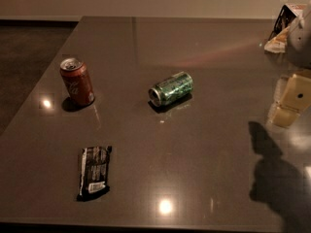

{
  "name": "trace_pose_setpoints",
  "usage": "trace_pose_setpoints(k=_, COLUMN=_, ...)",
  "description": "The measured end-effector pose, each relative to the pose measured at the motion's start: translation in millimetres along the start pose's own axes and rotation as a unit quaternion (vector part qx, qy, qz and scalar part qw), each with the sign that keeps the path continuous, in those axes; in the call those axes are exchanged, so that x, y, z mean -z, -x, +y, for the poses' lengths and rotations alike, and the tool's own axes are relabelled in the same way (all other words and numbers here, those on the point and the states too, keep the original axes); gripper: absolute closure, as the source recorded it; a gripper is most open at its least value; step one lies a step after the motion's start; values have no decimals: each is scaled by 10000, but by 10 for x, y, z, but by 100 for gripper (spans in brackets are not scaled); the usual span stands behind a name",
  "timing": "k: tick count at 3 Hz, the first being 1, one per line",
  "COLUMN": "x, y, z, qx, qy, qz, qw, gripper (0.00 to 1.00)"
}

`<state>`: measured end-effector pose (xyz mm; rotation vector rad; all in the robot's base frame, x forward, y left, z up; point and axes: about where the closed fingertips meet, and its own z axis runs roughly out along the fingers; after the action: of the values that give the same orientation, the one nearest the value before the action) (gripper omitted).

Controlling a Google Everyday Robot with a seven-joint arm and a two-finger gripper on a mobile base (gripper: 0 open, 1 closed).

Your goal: Place green can upright

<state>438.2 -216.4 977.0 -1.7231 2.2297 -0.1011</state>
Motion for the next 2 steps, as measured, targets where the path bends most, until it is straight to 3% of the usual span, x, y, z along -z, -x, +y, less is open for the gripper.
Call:
trace_pose_setpoints(k=1, x=0, y=1, z=-1, qx=1, qy=-1, qz=-1, qw=10000, gripper=0)
trace_pose_setpoints(k=2, x=-75, y=149, z=-121, qx=197, qy=-63, qz=-108, qw=9997, gripper=0)
